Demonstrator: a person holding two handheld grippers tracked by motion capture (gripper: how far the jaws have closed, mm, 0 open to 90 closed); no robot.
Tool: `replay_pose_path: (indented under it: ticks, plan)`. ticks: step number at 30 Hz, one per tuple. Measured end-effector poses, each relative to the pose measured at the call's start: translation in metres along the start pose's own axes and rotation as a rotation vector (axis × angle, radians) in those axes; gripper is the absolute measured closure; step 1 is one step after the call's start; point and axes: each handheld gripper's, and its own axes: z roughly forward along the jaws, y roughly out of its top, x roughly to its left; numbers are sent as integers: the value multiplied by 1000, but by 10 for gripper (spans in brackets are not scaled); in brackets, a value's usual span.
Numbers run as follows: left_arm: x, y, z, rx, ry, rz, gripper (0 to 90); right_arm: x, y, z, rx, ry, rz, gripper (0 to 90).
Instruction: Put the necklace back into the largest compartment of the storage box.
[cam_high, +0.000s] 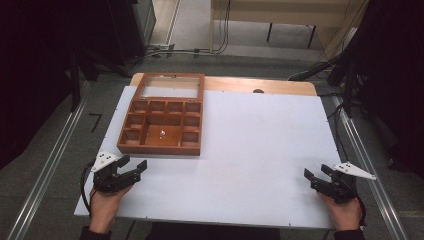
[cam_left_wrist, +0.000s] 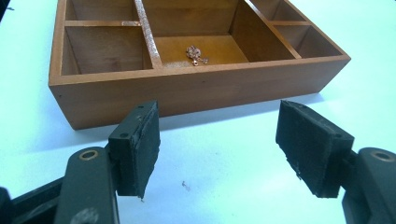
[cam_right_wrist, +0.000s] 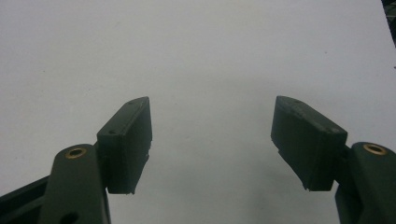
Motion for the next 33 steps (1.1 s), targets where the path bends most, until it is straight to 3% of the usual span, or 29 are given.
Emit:
replay_pose_path:
  ticks: [33]
  plan:
    - [0,-15,-16,-2,-5,-15,308,0,0,0,1,2,-4,273]
